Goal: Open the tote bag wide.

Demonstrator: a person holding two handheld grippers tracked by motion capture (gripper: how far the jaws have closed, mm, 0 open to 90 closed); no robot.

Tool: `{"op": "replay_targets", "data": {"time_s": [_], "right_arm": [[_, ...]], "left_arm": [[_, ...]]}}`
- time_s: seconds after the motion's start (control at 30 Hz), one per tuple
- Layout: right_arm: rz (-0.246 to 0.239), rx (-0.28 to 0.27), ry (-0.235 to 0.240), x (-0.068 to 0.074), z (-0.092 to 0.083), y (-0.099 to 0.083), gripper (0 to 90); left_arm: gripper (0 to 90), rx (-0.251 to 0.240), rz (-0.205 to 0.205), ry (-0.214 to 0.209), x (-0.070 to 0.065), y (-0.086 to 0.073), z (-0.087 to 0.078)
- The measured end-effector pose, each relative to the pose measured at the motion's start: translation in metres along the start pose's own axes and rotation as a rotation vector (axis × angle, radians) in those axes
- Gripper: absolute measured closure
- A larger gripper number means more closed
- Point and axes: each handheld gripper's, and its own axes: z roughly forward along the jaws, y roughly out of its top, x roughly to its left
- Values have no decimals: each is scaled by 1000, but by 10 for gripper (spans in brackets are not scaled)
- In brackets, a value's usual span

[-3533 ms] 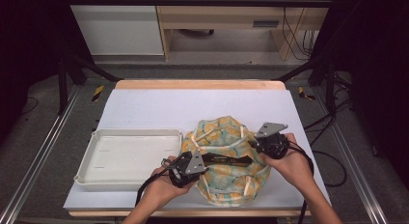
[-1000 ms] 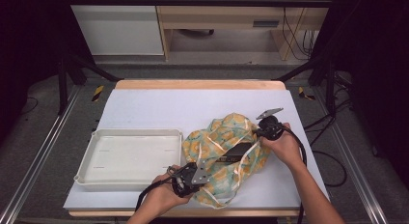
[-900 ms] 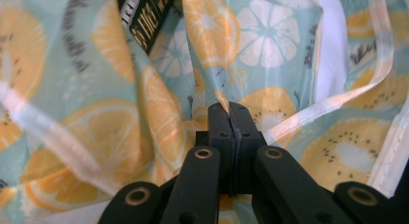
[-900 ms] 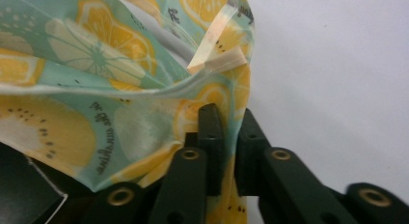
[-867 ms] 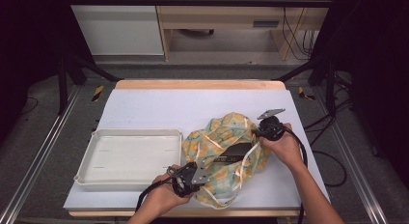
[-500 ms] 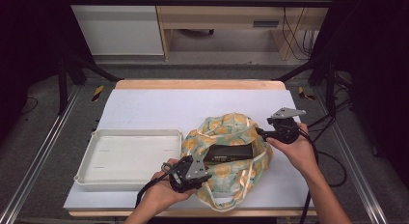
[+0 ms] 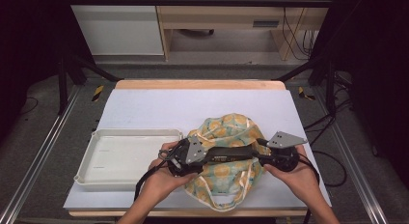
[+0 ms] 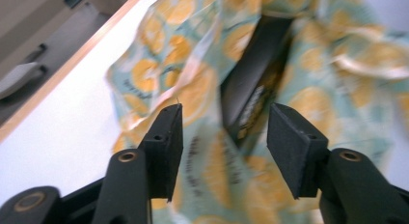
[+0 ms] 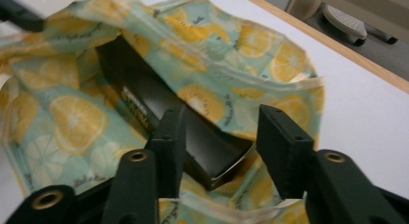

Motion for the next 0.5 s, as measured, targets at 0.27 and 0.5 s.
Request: {"op": "replay_targets", "data": {"time_s": [0.27, 0.5], "right_arm": [[-37, 21, 96, 18, 13, -22, 559], [-46, 47, 126, 26, 23, -36, 603]], "left_arm": [[482, 93, 4, -9, 13, -2, 25], [849, 154, 26, 7, 26, 1, 37]]}}
